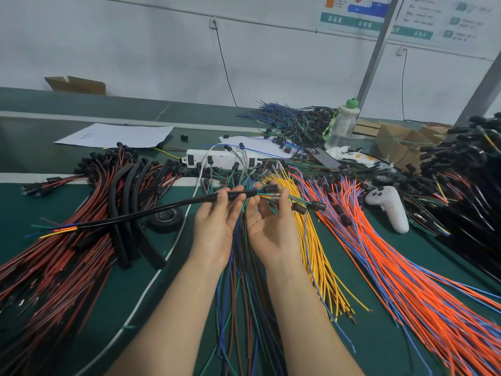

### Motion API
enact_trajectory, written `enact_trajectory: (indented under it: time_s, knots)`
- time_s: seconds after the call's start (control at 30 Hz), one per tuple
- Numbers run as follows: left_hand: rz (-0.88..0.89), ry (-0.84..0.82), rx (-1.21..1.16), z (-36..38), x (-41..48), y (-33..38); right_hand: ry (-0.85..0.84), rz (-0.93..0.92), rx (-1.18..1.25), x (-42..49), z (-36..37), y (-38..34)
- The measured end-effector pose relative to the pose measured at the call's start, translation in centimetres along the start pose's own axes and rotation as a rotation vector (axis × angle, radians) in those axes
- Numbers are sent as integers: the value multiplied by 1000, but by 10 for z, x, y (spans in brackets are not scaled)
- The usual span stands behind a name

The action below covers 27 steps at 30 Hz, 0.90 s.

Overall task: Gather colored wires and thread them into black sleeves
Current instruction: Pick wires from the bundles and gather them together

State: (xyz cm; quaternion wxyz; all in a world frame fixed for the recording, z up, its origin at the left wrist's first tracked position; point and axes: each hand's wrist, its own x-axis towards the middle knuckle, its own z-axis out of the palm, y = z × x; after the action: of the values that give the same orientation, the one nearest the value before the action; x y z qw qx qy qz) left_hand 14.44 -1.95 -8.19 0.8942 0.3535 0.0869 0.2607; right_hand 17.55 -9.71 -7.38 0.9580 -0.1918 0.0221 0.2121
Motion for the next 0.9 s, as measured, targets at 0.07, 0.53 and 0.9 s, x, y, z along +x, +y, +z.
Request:
enact_trajectory:
  time_s: [0.07,0.53,0.9]
  knots:
    - [5,-3,13,0,-1,0,3,-7,-3,0,0,0]
    - [-4,33,24,-1,0,-3,53,16,4,-3,3,2]
    - [23,95,-48,-6,8,5,83,-38,-634,0,-2,-2]
